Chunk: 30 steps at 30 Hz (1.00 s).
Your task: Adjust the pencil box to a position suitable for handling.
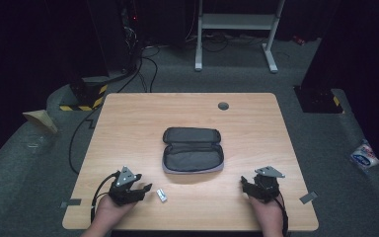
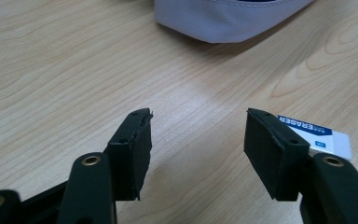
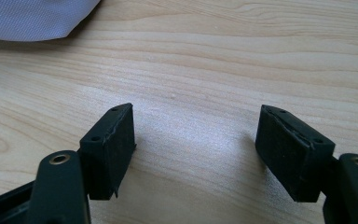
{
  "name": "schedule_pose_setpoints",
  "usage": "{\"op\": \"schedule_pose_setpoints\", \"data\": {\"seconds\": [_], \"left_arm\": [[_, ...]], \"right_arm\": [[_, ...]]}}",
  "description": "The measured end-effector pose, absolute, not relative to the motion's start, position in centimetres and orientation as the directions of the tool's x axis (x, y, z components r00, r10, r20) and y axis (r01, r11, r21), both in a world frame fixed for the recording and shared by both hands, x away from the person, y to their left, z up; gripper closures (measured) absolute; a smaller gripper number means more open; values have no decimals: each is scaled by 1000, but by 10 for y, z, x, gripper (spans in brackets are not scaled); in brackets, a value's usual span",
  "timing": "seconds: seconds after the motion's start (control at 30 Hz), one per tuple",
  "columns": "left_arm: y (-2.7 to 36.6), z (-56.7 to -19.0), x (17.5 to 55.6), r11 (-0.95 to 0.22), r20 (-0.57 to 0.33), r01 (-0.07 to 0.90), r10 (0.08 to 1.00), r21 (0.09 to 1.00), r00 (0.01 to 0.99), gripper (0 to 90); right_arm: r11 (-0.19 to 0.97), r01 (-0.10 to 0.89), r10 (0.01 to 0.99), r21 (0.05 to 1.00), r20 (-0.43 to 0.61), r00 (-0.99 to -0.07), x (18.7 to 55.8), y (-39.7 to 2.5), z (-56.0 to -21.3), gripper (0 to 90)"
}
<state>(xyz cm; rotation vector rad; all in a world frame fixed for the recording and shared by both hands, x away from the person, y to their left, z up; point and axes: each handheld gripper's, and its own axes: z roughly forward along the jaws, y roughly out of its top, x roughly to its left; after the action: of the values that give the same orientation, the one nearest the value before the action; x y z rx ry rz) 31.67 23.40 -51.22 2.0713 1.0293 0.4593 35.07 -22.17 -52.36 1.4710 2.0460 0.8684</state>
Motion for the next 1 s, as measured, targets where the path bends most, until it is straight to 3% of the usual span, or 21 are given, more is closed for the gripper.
{"op": "schedule_pose_setpoints", "data": {"seconds": [1.0], "left_arm": [[203, -518, 304, -463, 12, 473, 724, 749, 690, 393]], "right_arm": [[224, 651, 949, 725, -12, -314, 351, -222, -524, 279]]}}
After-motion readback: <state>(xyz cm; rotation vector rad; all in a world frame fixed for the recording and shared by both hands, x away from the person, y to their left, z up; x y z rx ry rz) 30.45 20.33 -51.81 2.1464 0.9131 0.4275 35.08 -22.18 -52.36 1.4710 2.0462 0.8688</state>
